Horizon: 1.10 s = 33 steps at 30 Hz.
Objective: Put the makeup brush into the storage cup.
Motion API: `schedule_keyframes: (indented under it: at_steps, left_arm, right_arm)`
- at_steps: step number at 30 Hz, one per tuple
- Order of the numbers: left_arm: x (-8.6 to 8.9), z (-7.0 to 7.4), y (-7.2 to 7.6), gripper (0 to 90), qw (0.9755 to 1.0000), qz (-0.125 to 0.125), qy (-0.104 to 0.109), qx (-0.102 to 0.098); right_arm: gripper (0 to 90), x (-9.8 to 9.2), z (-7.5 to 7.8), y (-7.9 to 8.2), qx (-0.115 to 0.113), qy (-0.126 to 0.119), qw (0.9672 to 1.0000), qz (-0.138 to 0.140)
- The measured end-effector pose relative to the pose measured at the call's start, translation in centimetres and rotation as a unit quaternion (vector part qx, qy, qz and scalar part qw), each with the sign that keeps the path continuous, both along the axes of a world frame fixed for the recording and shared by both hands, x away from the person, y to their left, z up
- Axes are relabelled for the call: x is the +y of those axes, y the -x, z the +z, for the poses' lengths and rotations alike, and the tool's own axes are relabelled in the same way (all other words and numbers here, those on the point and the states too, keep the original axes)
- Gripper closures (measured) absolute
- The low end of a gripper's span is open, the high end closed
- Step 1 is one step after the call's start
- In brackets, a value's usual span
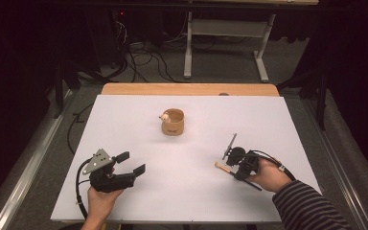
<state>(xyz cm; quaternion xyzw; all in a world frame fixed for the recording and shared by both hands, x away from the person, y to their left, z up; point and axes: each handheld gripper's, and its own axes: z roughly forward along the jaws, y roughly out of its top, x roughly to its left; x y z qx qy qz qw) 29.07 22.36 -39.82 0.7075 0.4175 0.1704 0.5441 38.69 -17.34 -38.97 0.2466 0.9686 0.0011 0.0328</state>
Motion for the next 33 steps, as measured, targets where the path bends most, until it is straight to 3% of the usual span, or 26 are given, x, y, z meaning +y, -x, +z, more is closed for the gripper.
schedule_keyframes:
  at_steps: [10, 33]
  left_arm:
    - [0.0, 0.0, 0.0, 21.1, 1.0, 0.0, -0.001, 0.0]
    - [0.0, -0.1, 0.0, 21.4, 1.0, -0.002, 0.001, 0.001]
  right_arm:
    - [85.4, 0.0, 0.1, 0.4, -0.007, -0.008, 0.9999, 0.003]
    - [85.5, -0.5, 1.8, 1.0, -0.033, -0.085, 0.9958, -0.007]
